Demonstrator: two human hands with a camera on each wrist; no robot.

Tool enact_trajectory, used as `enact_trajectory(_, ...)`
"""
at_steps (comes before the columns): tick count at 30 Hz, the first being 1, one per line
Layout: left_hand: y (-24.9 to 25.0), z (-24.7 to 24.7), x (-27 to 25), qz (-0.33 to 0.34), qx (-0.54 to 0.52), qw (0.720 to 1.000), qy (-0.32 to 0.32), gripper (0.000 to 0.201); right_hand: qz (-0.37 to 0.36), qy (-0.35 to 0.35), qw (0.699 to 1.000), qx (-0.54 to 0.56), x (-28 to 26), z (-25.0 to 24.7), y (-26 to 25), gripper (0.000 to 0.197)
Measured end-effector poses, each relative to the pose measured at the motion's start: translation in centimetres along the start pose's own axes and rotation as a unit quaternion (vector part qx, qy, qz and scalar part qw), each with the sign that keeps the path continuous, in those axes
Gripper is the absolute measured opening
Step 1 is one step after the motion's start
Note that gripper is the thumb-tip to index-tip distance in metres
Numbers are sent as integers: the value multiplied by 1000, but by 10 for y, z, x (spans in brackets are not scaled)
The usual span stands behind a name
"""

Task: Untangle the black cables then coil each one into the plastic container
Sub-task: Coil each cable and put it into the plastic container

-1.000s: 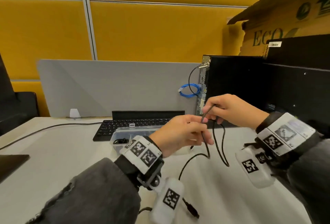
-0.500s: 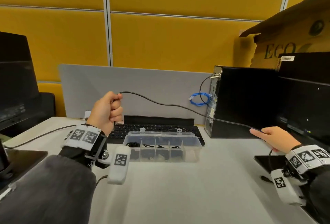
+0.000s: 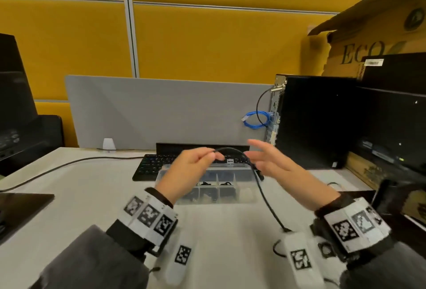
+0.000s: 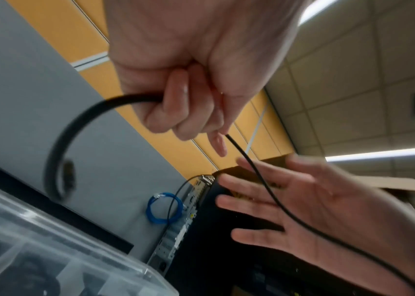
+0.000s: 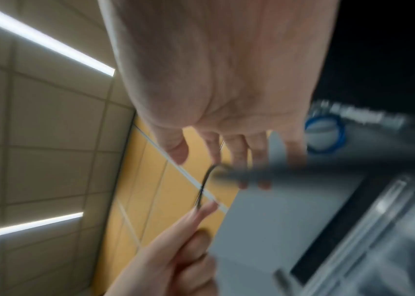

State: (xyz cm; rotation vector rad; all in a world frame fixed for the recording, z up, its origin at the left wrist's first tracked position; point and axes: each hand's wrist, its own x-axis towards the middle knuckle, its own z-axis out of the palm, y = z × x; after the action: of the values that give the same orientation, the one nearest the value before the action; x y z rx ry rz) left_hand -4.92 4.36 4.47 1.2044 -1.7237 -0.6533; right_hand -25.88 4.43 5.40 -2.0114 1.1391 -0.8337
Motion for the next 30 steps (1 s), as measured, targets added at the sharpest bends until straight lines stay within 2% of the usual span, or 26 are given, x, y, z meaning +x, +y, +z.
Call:
enact_trajectory(2,-3,10,-2,38,40,998,-16,23,7,-46,992,119,-4,23,-10,37)
enact_trajectory(4,-12,9,-1,37,59,997,-27,20,17,-73,987,143,-4,29,-3,29)
enact_trajectory(5,-18,5,-1,22,59,997,-35,19,27,-46,991,126,-2,24,2,29)
enact_trajectory(7,-30,-8,-2,-5,63,997,-39,17,48,60,995,61,6,2,17,33)
enact_trajectory(10,-47,-25,-4,-50,65,996,-33,20,46,222,972,-63,12,-42,44,34)
enact_trajectory(12,-54,-26,-6,-72,26,995,-62,22,20,266,941,-209,12,-61,65,37)
enact_trajectory(13,-57,-24,-7,-75,8,995,-69,24,28,270,913,-305,10,-68,74,38)
enact_trajectory(14,-59,-22,-7,-77,-9,995,-68,27,45,268,871,-409,8,-73,79,39)
enact_trajectory(16,-64,-19,-6,-82,-44,994,-54,31,83,261,793,-544,6,-81,87,42)
enact_trajectory(17,-67,-18,-5,-89,-58,993,-42,32,106,255,781,-560,6,-84,85,49)
enact_trajectory(18,-69,-15,-5,-98,-70,992,-29,31,115,256,795,-538,6,-84,78,57)
enact_trajectory(19,-70,-12,-5,-107,-81,991,-19,31,102,261,830,-482,8,-79,69,63)
enact_trajectory(21,-69,-4,-5,-117,-103,988,-9,30,27,251,896,-365,10,-54,45,65)
enact_trajectory(24,-65,8,-6,-98,-116,988,-28,30,-79,142,954,-253,11,11,10,68)
enact_trajectory(26,-61,13,-11,-73,-135,986,-63,31,-96,52,964,-241,16,49,9,67)
enact_trajectory(27,-58,14,-14,-66,-152,983,-84,32,-100,33,963,-246,20,63,13,60)
enact_trajectory(30,-54,11,-20,-80,-275,949,-133,37,-143,74,965,-207,32,84,28,29)
